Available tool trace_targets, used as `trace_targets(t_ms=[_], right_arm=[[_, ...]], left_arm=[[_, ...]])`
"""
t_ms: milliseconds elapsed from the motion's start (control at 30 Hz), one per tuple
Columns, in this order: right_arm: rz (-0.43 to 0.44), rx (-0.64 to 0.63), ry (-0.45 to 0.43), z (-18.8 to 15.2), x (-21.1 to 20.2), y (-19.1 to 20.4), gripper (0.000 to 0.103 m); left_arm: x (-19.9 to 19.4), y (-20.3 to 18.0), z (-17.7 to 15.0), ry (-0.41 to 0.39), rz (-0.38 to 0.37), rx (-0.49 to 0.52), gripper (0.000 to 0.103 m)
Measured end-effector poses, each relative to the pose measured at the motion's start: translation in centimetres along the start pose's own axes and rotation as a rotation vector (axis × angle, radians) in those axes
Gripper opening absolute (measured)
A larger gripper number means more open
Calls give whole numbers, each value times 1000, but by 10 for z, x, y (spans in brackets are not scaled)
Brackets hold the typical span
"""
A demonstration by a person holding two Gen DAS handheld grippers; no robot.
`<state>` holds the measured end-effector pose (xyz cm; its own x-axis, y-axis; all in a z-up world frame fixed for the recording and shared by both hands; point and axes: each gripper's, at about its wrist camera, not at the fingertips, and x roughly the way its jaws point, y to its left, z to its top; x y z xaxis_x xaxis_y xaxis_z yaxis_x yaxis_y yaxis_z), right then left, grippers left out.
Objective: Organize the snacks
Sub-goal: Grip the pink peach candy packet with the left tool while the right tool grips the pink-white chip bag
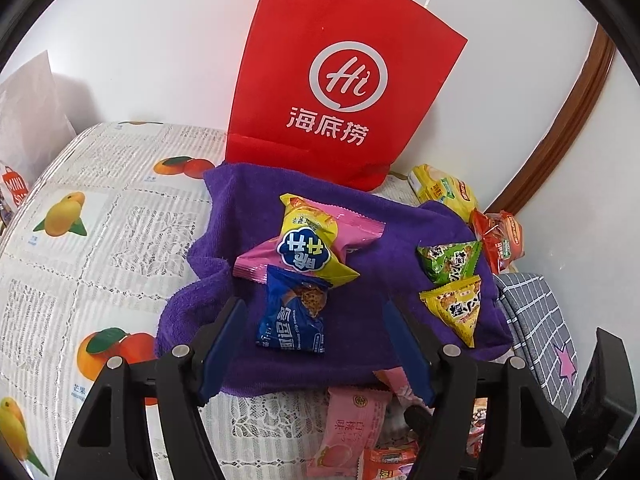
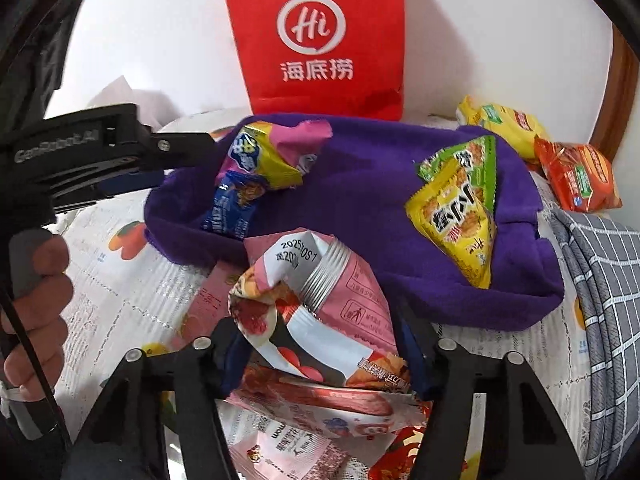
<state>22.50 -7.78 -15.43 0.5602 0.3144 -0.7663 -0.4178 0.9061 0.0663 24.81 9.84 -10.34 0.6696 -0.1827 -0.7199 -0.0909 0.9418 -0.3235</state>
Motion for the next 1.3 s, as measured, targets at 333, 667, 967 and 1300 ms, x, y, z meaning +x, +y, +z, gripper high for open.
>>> trace_targets(t_ms=[333, 667, 967, 1300], right_arm=[[27, 25, -123, 5, -46, -1, 51], [-30, 94, -194, -1, -100, -20, 51], [-86, 172, -166, -41, -108, -61, 51], [-85, 263, -117, -86, -97, -95, 51]], left_arm=[[2, 3, -11, 41, 10, 23, 70], [-4, -7, -58, 134, -40, 80, 70], [18, -32, -77, 184, 1, 132, 69], [26, -42, -82, 157, 129, 209, 36]])
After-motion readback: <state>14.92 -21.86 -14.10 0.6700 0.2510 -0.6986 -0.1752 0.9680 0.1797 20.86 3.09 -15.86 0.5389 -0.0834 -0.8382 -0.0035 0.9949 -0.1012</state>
